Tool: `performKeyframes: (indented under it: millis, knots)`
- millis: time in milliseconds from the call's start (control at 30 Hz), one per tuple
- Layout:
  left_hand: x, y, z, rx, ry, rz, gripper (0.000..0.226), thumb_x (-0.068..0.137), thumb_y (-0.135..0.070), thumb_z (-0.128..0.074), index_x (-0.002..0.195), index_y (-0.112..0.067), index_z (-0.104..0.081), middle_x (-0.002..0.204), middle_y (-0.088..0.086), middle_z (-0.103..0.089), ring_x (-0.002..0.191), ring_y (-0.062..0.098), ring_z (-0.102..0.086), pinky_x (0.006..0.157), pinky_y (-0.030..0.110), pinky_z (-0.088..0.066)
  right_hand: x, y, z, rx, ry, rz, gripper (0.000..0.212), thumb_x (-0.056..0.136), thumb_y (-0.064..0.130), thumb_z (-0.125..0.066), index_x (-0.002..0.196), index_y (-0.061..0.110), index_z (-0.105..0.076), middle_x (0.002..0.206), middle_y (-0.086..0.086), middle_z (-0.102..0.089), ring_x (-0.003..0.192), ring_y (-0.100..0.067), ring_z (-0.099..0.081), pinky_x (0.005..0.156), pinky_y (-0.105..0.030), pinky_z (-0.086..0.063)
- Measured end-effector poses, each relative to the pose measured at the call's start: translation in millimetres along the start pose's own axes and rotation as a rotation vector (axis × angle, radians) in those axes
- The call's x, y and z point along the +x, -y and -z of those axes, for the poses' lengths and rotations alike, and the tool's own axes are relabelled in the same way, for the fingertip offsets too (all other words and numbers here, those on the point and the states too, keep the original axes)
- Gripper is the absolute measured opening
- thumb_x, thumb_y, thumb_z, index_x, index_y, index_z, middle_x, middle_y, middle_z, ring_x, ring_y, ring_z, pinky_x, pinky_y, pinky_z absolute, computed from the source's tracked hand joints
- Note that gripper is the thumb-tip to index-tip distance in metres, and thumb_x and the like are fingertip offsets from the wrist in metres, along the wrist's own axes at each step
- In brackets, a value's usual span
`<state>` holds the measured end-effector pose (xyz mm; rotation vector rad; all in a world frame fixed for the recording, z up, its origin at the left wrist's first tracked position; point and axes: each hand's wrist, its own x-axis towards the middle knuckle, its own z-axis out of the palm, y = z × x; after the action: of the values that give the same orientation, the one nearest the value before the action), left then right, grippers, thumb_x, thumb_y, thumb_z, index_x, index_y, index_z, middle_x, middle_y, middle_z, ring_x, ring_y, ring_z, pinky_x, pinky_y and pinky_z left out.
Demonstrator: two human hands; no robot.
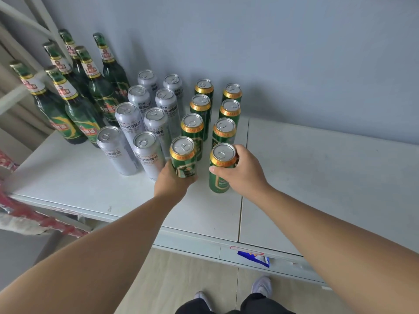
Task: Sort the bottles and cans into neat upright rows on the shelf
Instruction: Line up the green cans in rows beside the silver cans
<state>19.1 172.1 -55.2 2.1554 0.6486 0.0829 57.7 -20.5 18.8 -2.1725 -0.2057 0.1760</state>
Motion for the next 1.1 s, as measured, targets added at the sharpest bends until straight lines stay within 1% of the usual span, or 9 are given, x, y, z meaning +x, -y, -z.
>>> performKeyframes:
  millis: [133,267,400,633,767,833,900,1033,1100]
  knots:
    - [3,3,-2,0.019,0.0,0.002,0.055,0.07,-0.04,-0.084,0.116,-0.024,-0.059,0.098,-0.008,-0.067,0.086,0.022,-0.065,0.074,0.035,-0.053,2,2,-10,0.004,0.0,-0.01,0.059,0.072,0.041,-0.086,0.12,0.027,-0.054,0.108,0.014,-0.063,0.099,-0.01,-0.061,0.081,-0.026,-0.05]
    - [5,5,-2,0.069,0.021,-0.017,0.054,0.073,-0.041,-0.083,0.116,-0.024,-0.057,0.098,-0.006,-0.068,0.087,0.024,-0.065,0.074,0.035,-0.054,5,5,-17,0.044,-0.018,-0.026,0.061,0.074,0.037,-0.086,0.124,0.027,-0.052,0.113,0.013,-0.062,0.103,-0.01,-0.059,0.085,-0.027,-0.051]
    - [4,6,-1,0.068,0.031,-0.02,0.052,0.076,-0.038,-0.082,0.118,-0.024,-0.055,0.101,-0.007,-0.065,0.085,0.021,-0.061,0.071,0.03,-0.046,5,2,-23,0.059,-0.012,-0.026,0.062,0.076,0.036,-0.085,0.125,0.03,-0.047,0.114,0.014,-0.058,0.104,-0.009,-0.058,0.09,-0.029,-0.053]
    - [3,5,-2,0.052,0.033,0.013,0.054,0.072,-0.041,-0.085,0.115,-0.024,-0.057,0.097,-0.005,-0.069,0.084,0.022,-0.065,0.072,0.033,-0.052,7,-3,-18,-0.014,0.026,-0.047,0.066,0.075,0.039,-0.085,0.127,0.028,-0.044,0.117,0.011,-0.059,0.107,-0.013,-0.059,0.091,-0.033,-0.055]
    - [-2,2,-1,-0.003,0.015,0.013,0.054,0.071,-0.037,-0.085,0.113,-0.018,-0.057,0.104,0.001,-0.064,0.087,0.024,-0.064,0.073,0.036,-0.053,4,-1,-18,-0.029,0.027,-0.054,0.068,0.076,0.039,-0.084,0.129,0.026,-0.043,0.116,0.012,-0.057,0.106,-0.013,-0.058,0.092,-0.034,-0.054]
    - [-7,0,1,-0.017,0.003,0.006,0.049,0.075,-0.036,-0.083,0.111,-0.019,-0.054,0.105,0.002,-0.062,0.089,0.025,-0.064,0.072,0.037,-0.053,3,0,-15,-0.024,0.043,-0.065,0.069,0.077,0.037,-0.084,0.132,0.025,-0.042,0.116,0.012,-0.055,0.108,-0.013,-0.057,0.093,-0.033,-0.053]
    - [-14,-3,4,-0.027,0.003,-0.002,0.042,0.081,-0.035,-0.079,0.108,-0.021,-0.051,0.105,0.0,-0.062,0.088,0.023,-0.061,0.07,0.034,-0.048,1,1,-12,-0.028,0.066,-0.072,0.071,0.078,0.035,-0.083,0.134,0.025,-0.041,0.119,0.011,-0.055,0.109,-0.013,-0.056,0.093,-0.032,-0.051]
    - [-27,-6,11,-0.018,-0.004,-0.011,0.042,0.088,-0.037,-0.074,0.118,-0.018,-0.052,0.109,-0.006,-0.061,0.096,0.017,-0.057,0.079,0.03,-0.042,-2,1,-6,-0.028,0.103,-0.075,0.072,0.081,0.039,-0.08,0.139,0.024,-0.039,0.129,0.007,-0.057,0.114,-0.015,-0.056,0.095,-0.034,-0.052]
    - [-35,-6,12,-0.011,-0.011,-0.01,0.05,0.089,-0.04,-0.072,0.129,-0.017,-0.053,0.122,-0.003,-0.062,0.108,0.02,-0.06,0.085,0.032,-0.045,-6,0,0,-0.027,0.113,-0.075,0.069,0.084,0.041,-0.077,0.139,0.024,-0.039,0.129,0.007,-0.058,0.117,-0.018,-0.057,0.096,-0.038,-0.052]
